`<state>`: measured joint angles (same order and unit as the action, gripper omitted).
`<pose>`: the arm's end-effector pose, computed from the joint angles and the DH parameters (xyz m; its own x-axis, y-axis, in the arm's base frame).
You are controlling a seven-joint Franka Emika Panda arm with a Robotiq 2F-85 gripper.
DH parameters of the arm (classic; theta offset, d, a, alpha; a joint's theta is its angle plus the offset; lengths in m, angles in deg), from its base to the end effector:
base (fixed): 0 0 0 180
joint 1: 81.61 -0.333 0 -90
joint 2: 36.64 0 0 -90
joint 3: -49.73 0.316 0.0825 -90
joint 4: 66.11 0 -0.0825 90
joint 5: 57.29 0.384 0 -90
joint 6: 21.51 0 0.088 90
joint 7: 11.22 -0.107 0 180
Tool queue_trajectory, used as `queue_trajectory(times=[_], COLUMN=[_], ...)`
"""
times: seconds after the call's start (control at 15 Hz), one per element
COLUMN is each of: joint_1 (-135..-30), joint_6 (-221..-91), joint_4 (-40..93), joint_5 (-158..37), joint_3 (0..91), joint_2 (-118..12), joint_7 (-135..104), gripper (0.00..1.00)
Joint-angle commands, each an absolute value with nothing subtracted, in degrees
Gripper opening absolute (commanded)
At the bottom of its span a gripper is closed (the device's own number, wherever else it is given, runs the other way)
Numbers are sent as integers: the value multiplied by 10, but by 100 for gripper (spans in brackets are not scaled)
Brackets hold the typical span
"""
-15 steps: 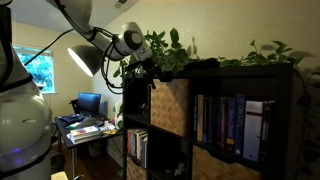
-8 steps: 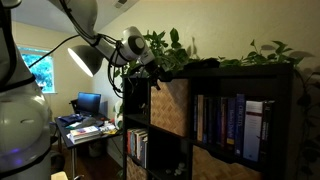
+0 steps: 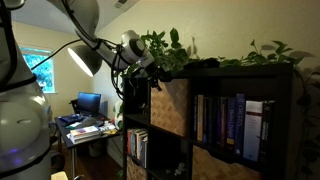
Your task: Pull out the topmost basket, pick up the black clothing from the top of the book shelf and put it inside the basket, push the basket backwards
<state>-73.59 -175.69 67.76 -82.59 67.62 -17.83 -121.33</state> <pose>0.4852 0.1107 0.5308 0.0689 -0.9601 0.2710 -0.7389 -0.2317 -0.6327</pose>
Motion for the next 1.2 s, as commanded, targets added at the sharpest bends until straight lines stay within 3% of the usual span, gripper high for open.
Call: queue_trajectory(times=[0.0,0.73,1.13], joint_1=[-714,-828,-821], joint_6=[-1783,-1705,-1600], joint_4=[678,657,624], joint_5=[-870,-668,-627], joint_3=[699,623,617], joint_2=[-191,-209,-195], joint_7=[-1262,-1033,-954], gripper=[100,100,100])
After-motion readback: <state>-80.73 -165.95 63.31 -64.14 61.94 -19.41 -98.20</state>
